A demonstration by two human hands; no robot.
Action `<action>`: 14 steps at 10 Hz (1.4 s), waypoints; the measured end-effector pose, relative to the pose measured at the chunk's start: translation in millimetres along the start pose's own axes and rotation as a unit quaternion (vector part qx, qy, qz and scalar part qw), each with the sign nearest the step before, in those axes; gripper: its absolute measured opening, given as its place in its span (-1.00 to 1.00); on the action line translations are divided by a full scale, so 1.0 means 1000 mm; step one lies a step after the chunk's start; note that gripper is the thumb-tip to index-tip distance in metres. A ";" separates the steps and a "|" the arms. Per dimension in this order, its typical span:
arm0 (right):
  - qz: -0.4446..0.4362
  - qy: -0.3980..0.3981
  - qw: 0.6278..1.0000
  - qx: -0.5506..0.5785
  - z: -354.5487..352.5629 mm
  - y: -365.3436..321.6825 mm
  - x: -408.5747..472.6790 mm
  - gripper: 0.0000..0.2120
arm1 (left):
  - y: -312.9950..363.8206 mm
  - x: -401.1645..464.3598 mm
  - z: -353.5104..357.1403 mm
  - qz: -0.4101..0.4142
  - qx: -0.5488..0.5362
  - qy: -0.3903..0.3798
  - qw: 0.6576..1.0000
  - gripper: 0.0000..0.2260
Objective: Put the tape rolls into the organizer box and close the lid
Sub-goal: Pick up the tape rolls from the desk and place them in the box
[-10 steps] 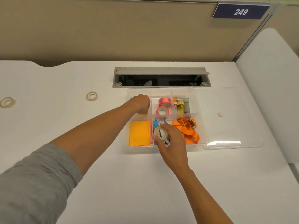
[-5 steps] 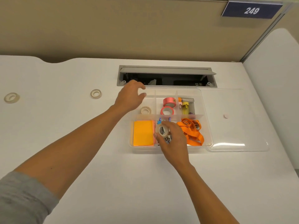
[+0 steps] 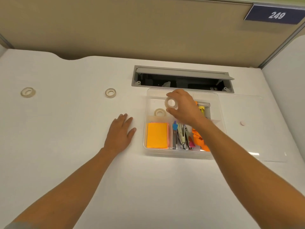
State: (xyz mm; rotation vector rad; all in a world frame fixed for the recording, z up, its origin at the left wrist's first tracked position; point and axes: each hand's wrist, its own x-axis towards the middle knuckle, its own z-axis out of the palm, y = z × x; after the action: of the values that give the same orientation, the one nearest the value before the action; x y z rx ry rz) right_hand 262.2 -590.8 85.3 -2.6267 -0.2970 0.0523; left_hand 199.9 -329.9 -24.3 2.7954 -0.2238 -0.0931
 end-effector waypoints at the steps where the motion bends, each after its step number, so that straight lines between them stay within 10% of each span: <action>1: -0.022 -0.044 0.998 -0.044 0.003 -0.001 0.021 -0.53 | 0.000 -0.007 0.007 0.014 0.023 0.027 0.999 -0.50; 5: 0.010 -0.174 0.979 -0.103 0.044 -0.014 0.055 -0.58 | -0.004 -0.006 0.014 0.012 0.004 0.056 0.998 -0.53; 14: 0.070 -0.158 0.978 -0.120 0.065 -0.028 0.059 -0.63 | -0.004 -0.006 0.016 0.010 -0.003 0.069 0.998 -0.53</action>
State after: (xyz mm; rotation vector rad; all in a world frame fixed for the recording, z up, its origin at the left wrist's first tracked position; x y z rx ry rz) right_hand 308.0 -523.8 42.8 -2.8729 -0.2359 0.5148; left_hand 193.5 -330.0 -40.6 2.7781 -0.2162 0.1026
